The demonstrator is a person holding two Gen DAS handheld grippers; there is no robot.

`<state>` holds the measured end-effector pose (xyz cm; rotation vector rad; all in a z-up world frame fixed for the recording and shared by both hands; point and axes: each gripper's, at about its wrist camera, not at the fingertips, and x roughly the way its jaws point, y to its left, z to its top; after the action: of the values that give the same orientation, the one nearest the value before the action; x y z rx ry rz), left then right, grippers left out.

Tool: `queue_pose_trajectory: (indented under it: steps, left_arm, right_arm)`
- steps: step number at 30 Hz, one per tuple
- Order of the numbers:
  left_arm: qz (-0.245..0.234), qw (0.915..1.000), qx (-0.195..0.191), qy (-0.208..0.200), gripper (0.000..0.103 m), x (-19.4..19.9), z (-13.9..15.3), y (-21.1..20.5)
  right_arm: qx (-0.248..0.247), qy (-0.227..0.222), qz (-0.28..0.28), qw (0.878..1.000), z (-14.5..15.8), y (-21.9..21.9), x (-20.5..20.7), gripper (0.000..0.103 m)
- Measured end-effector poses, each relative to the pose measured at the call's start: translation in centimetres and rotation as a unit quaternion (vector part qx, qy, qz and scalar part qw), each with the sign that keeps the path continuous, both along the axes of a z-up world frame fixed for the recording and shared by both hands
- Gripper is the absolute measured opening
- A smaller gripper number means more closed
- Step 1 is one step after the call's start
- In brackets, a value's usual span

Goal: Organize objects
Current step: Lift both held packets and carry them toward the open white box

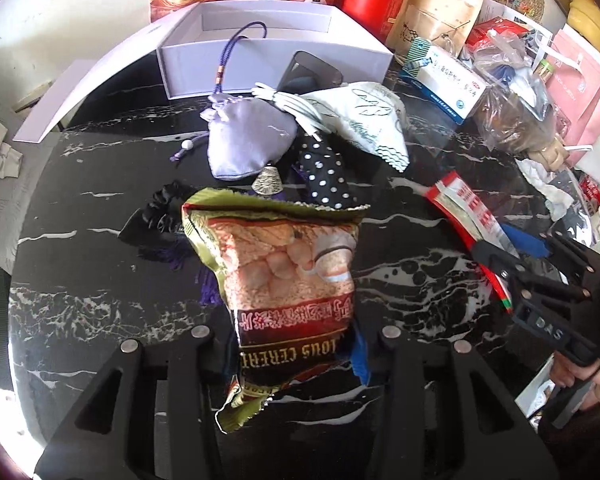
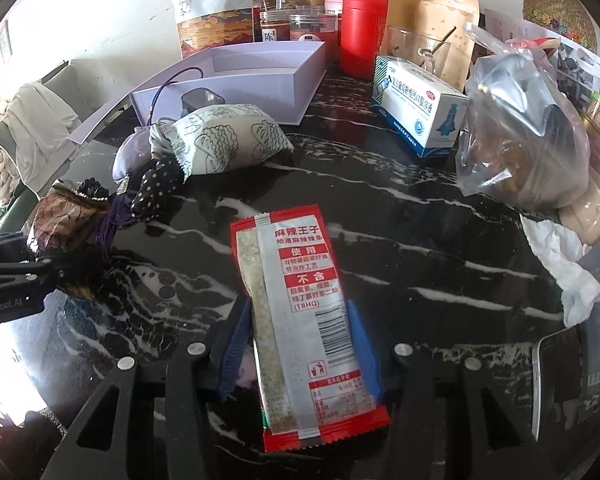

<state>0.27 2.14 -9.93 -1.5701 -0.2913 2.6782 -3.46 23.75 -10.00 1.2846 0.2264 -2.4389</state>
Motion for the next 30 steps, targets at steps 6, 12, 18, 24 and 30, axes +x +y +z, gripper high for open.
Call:
queue_pose_trajectory:
  steps: [6, 12, 18, 24, 30]
  left_arm:
    - [0.013, 0.9995, -0.028, 0.01, 0.046, 0.5, 0.1, -0.4]
    - [0.013, 0.9989, -0.041, 0.018, 0.047, 0.5, 0.5, -1.0]
    - [0.01, 0.9986, -0.049, 0.016, 0.048, 0.6, 0.8, -1.9]
    - [0.017, 0.9988, -0.045, 0.012, 0.051, 0.7, 0.6, -2.8]
    - [0.028, 0.9983, -0.041, 0.03, 0.049, 1.1, 0.8, -3.7]
  right_arm:
    - [-0.004, 0.0, 0.011, 1.0, 0.0, -0.9, 1.8, 0.051]
    - [-0.003, 0.006, 0.016, 1.0, -0.2, -1.8, 2.2, 0.054]
    - [0.006, 0.012, 0.018, 1.0, -0.4, -2.1, 2.5, 0.055]
    - [0.013, 0.013, 0.024, 1.0, -0.4, -2.4, 2.4, 0.055]
    - [0.002, 0.021, 0.033, 0.999, -0.2, -2.5, 2.7, 0.048]
